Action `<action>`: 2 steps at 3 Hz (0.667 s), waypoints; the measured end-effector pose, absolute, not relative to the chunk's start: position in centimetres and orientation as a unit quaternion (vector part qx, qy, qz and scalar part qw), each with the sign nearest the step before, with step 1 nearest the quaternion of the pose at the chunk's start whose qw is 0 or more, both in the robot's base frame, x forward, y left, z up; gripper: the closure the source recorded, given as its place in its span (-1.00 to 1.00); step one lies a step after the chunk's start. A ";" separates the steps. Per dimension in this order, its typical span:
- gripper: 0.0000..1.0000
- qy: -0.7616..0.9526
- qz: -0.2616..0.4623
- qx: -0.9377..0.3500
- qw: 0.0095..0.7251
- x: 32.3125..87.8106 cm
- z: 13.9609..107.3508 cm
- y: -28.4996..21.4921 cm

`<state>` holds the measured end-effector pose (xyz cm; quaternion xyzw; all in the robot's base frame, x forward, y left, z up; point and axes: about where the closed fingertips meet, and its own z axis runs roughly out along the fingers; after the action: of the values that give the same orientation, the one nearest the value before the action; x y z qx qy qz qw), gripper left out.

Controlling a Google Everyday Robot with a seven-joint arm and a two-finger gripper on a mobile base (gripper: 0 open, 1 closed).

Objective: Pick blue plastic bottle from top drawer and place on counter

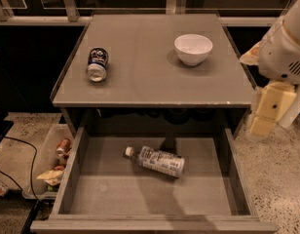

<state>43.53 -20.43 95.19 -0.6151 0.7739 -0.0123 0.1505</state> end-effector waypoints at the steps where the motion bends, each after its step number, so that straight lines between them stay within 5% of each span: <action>1: -1.00 0.759 0.042 -0.631 0.156 42.7 90.4 -18.4; 2: -1.00 0.743 0.090 -0.643 0.164 41.6 86.2 -16.3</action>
Offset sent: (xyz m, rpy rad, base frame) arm -0.0313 0.0648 -0.1447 0.2649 0.1617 0.1768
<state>41.62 -16.31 86.17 -0.6428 0.7429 0.0902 0.1636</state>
